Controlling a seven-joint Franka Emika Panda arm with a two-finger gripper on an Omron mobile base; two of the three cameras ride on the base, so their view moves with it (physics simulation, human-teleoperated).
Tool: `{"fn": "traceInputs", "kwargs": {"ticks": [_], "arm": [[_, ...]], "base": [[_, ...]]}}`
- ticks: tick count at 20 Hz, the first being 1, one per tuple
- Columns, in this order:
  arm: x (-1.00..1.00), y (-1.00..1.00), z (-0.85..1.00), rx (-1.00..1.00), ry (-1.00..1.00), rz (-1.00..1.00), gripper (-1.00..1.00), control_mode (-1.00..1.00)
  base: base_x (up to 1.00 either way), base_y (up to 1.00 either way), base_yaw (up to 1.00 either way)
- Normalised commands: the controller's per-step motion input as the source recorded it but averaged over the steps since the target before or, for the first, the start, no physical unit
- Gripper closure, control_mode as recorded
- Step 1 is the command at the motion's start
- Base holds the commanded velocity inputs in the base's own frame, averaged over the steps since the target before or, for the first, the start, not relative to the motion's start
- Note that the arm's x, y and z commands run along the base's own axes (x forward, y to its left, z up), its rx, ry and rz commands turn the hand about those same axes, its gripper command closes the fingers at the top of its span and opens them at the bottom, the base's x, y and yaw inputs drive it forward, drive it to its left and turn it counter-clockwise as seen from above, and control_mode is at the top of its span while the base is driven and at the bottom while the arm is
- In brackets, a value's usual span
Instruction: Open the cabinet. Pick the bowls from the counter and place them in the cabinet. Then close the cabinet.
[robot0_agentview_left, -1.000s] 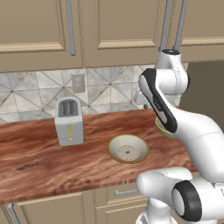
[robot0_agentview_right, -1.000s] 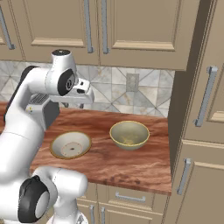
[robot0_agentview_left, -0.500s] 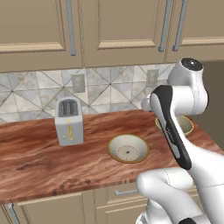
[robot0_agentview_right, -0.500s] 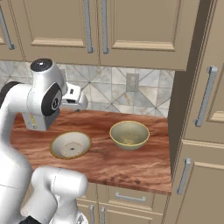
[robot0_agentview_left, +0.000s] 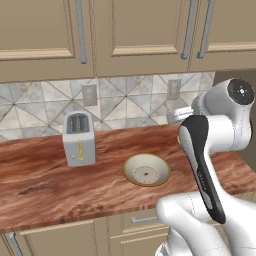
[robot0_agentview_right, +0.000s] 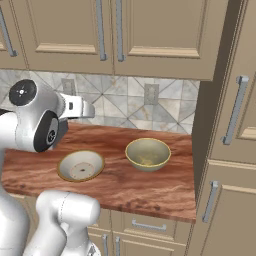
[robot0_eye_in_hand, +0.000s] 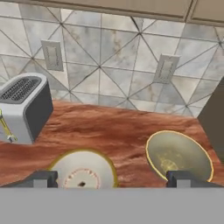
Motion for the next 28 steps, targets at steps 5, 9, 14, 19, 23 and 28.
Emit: {"fn": "traceInputs", "kwargs": {"ticks": [5,9,14,19,23,28], "arm": [[-0.08,-0.01,0.51,-0.01,-0.18,0.00,-1.00,-1.00],[0.00,-0.04,0.34,0.00,-0.13,0.00,-1.00,-1.00],[-0.01,-0.16,0.51,0.00,-0.16,0.00,-1.00,-1.00],[0.00,-0.19,0.46,0.00,-0.08,0.00,-1.00,-1.00],[-0.15,-0.25,0.43,0.00,-0.02,-0.01,-1.00,-1.00],[-0.21,-0.13,0.46,0.00,-0.01,-0.07,-1.00,-1.00]], "base": [[0.00,0.00,0.00],[0.00,0.00,0.00],[0.00,0.00,0.00],[0.00,0.00,0.00],[0.00,0.00,0.00],[0.00,0.00,0.00]]}}
